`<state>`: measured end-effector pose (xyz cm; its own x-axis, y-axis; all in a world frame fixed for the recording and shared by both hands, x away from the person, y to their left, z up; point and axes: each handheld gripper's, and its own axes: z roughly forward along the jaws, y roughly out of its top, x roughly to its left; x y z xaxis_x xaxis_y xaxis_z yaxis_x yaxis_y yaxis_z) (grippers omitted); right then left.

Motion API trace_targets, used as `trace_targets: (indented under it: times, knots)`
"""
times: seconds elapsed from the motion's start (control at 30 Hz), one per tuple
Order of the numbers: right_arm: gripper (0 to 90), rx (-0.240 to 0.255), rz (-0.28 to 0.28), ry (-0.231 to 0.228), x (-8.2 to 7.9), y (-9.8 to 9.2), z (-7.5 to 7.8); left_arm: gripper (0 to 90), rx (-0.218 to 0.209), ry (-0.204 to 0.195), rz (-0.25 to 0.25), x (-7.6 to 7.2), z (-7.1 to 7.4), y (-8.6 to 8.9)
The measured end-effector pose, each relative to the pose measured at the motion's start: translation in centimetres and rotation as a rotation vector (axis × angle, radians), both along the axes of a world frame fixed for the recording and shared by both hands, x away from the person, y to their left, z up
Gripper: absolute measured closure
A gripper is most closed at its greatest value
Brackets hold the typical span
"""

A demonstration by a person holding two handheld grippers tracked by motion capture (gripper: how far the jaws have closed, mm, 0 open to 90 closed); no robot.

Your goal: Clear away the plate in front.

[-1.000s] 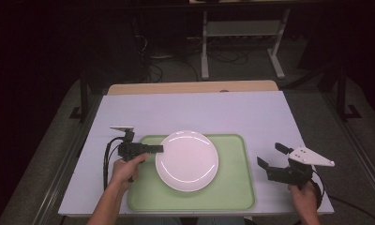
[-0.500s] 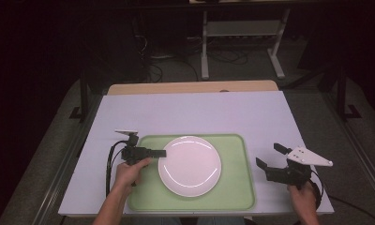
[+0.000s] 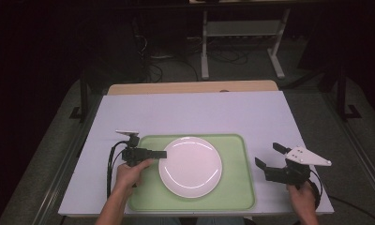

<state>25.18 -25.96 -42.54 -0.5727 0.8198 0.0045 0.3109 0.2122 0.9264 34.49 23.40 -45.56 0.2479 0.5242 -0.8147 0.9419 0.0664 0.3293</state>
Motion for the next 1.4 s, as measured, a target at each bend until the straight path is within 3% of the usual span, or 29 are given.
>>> trace_targets:
  times: [0.47,0.63,0.77,0.83,1.07,1.4]
  knots:
    - [13.3,-0.012,0.002,0.007,0.1,0.3,-0.1,86.4,0.028,-0.013,-0.001,0.1,0.1,0.1]
    - [13.3,-0.013,0.001,0.006,0.1,0.3,-0.1,84.9,0.069,-0.026,-0.011,0.2,0.4,-0.1]
    - [13.3,-0.011,-0.001,0.005,0.1,0.2,-0.1,84.6,0.069,-0.033,-0.01,0.3,0.5,-0.1]
    - [13.3,-0.011,-0.002,0.004,0.1,0.2,-0.1,83.7,0.108,-0.04,-0.02,0.3,0.7,-0.3]
    - [13.3,-0.008,-0.002,0.0,0.0,0.2,0.0,78.5,0.16,-0.049,-0.025,0.2,0.8,-0.2]
    - [13.3,-0.011,0.001,-0.003,0.1,0.3,0.0,71.9,0.178,-0.07,-0.022,0.2,1.2,0.0]
